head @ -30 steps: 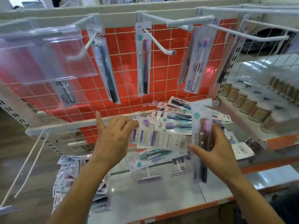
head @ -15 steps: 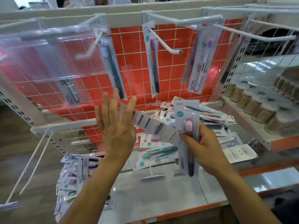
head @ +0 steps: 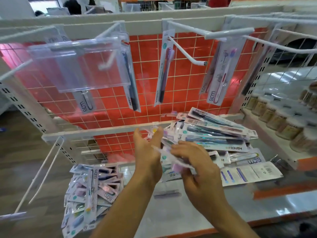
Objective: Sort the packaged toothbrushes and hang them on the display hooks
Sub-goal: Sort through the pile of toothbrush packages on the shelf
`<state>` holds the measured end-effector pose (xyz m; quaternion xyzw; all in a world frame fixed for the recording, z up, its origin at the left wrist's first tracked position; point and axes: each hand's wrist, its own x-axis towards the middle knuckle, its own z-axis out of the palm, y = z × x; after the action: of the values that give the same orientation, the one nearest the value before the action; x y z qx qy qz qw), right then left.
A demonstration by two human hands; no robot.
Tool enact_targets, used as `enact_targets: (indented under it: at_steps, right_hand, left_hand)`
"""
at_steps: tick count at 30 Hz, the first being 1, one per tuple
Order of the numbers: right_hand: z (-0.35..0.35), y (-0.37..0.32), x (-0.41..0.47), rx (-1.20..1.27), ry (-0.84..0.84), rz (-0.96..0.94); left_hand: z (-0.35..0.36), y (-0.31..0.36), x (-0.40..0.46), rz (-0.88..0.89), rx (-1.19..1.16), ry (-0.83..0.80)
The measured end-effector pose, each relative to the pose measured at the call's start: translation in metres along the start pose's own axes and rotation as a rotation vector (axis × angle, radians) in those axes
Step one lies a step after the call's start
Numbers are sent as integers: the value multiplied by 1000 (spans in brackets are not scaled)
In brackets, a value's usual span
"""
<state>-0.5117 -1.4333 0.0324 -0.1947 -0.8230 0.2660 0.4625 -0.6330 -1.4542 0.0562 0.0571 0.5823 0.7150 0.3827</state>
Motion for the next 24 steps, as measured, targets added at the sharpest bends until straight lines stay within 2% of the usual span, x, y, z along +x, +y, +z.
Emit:
enact_targets:
  at_steps: [4,8,10,12,13,18,24]
  right_hand:
    - [3,-2,-5,-17,-150,-110]
    - [-1,0,-3,51,-324,-132]
    - [-6,0,-2,179,-456,-40]
    - [-11,-5,-1,300,-514,143]
    - [-13,-8,-1,361,-507,242]
    - [-15,-7,5,654,-257,697]
    - [-12,-1,16,765,-142,896]
  left_hand:
    - [-9,7,-1,11,60,-24]
    - [-19,7,3,-91,-80,-110]
    - [-24,7,7,-114,-96,-104]
    - [-27,8,9,-102,-62,-108]
    - [-29,8,9,-91,-45,-109]
    - [-34,7,7,-1,-11,-118]
    - [-35,8,0,124,64,-171]
